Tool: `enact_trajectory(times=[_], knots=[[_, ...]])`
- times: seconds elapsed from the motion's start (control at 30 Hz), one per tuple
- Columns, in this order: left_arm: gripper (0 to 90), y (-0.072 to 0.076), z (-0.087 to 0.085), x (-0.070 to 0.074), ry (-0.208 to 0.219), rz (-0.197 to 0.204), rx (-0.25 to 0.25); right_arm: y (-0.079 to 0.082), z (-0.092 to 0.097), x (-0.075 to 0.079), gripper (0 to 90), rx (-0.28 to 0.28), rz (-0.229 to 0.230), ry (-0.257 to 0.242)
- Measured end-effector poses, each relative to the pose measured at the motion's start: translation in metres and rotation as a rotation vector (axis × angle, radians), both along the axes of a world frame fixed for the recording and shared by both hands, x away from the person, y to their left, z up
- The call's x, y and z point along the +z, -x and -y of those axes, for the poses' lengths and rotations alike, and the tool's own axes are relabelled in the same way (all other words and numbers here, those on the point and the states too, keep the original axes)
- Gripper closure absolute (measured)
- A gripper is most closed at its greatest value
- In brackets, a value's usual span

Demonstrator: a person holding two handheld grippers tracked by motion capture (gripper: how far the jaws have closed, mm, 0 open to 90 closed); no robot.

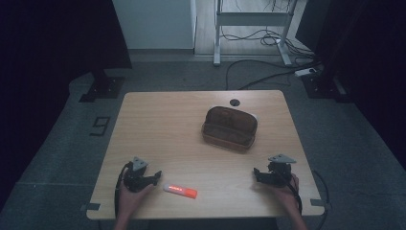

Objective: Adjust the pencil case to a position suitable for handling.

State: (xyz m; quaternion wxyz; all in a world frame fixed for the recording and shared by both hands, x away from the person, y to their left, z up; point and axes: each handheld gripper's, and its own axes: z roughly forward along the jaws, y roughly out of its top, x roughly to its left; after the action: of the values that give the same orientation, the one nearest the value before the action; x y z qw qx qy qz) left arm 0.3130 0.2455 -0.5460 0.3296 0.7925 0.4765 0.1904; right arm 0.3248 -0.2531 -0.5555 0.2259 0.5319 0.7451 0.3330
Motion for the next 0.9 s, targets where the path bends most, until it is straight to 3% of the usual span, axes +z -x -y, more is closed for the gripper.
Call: enact_trajectory(times=[0.43,0.63,0.9], knots=[[27.9,0.0,0.0,0.0,-0.001,0.0,0.0,0.0,0.002,0.0,14.4,-0.007,0.008,-0.006],[28.0,-0.001,0.0,0.0,-0.002,0.0,0.001,0.0,0.008,0.001,16.8,-0.013,0.01,-0.037],[28.0,-0.001,0.0,0.0,-0.001,0.0,0.006,0.0,0.012,0.004,18.6,-0.029,0.04,-0.046]])
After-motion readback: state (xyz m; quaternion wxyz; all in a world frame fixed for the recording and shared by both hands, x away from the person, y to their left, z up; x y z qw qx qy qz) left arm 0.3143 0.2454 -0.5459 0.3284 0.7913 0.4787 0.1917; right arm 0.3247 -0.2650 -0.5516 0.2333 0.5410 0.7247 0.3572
